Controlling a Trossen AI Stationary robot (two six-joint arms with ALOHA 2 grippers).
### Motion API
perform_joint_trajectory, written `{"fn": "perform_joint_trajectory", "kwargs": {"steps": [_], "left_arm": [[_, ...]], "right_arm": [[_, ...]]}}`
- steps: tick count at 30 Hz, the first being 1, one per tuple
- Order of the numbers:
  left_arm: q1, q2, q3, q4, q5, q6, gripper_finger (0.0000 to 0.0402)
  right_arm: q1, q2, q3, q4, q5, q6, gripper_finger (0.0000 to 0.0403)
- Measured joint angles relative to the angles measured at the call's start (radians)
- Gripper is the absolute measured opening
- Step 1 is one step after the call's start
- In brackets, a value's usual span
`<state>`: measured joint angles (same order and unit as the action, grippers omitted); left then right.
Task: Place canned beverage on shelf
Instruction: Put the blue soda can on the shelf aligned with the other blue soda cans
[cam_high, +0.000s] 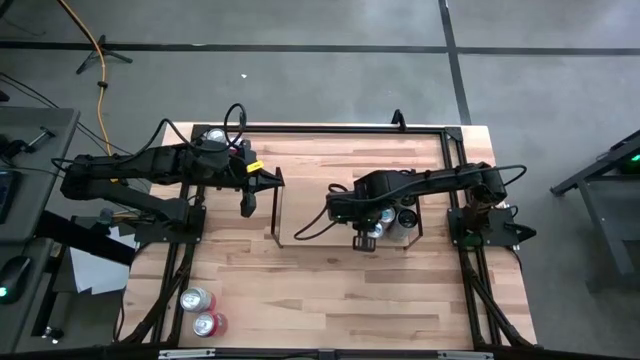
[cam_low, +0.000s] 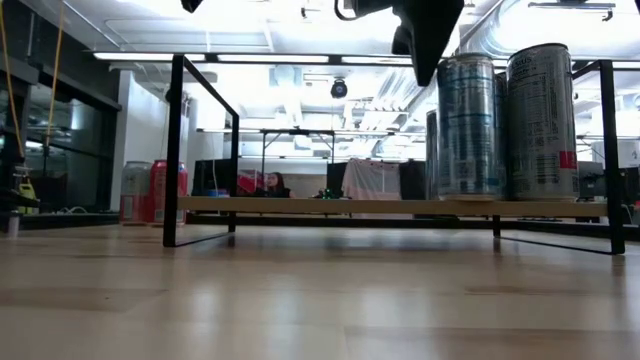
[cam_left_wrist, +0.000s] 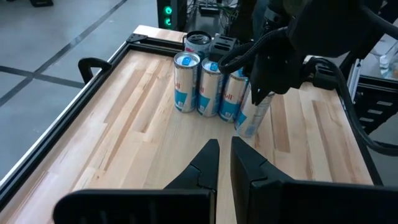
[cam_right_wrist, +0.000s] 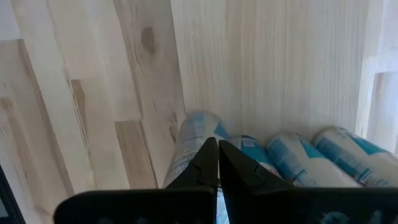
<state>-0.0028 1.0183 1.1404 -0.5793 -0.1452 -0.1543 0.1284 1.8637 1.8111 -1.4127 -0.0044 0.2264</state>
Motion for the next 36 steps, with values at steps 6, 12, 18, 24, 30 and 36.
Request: {"fn": "perform_joint_trajectory", "kwargs": {"steps": [6,12,18,24,30,36], "left_arm": [[0.000,0.000,0.000,0.000,0.000,0.000,0.0000],[0.000,0.000,0.000,0.000,0.000,0.000,0.0000],[0.000,0.000,0.000,0.000,0.000,0.000,0.0000],[0.000,0.000,0.000,0.000,0.000,0.000,0.0000],[0.000,0.000,0.000,0.000,0.000,0.000,0.0000],[0.000,0.000,0.000,0.000,0.000,0.000,0.0000]], "right_arm": [[0.000,0.000,0.000,-0.037,0.000,0.003,0.0000],[0.003,0.000,0.000,-0.094,-0.004,0.019,0.0000],[0.003,0.000,0.000,-0.122,-0.004,0.019,0.0000],[0.003,0.000,0.000,-0.125,-0.004,0.017,0.0000],[0.003,0.000,0.000,-0.134,-0.004,0.017,0.0000],[0.003,0.000,0.000,-0.160,0.024,0.019,0.0000]]}}
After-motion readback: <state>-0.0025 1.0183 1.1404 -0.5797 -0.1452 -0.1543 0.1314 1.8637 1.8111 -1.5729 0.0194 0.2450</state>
